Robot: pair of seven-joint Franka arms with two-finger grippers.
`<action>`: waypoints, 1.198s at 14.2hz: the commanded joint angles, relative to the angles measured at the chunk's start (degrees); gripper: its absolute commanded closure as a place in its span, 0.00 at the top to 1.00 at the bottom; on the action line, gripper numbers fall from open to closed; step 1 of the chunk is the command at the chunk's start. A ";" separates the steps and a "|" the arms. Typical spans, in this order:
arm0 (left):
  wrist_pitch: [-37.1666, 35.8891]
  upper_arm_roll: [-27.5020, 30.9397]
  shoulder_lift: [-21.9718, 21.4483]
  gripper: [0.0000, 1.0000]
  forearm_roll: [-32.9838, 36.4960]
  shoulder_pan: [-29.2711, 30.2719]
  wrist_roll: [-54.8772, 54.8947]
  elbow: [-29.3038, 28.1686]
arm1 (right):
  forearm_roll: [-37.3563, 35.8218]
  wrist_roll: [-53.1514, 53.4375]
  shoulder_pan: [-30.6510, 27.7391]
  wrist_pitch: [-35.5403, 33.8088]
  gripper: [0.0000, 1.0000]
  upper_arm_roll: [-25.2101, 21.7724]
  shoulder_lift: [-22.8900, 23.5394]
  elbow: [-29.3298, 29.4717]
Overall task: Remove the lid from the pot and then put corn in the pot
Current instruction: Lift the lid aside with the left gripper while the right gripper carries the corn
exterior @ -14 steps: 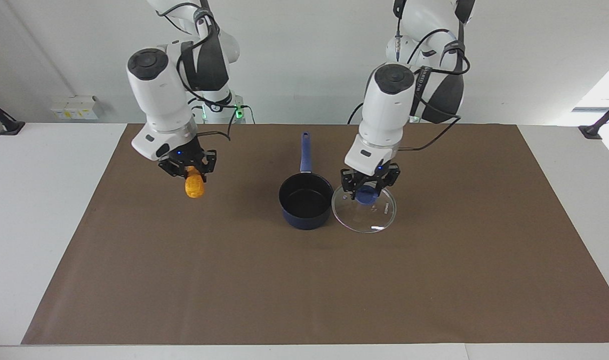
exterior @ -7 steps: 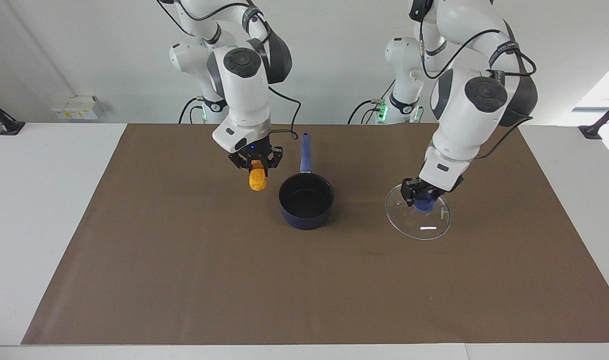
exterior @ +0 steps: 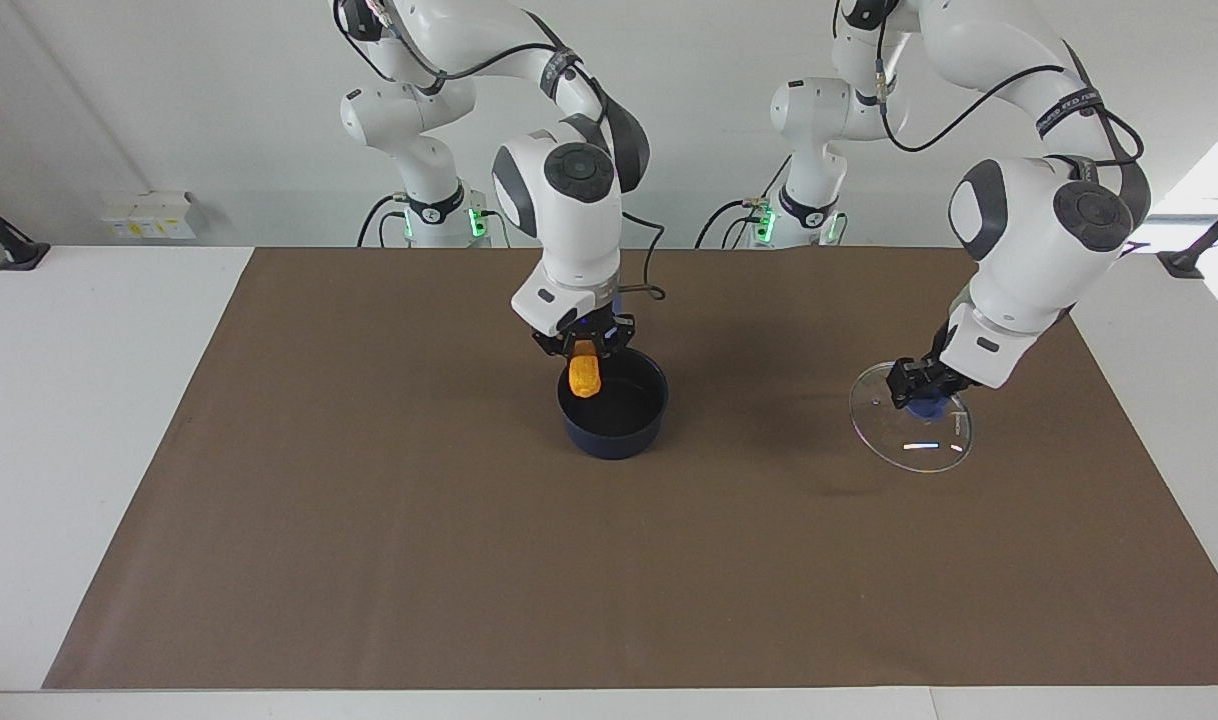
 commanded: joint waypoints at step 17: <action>25.21 -0.52 -9.13 1.00 -1.22 4.53 9.72 -30.37 | 1.55 -0.68 1.04 11.60 0.00 0.94 5.71 -4.50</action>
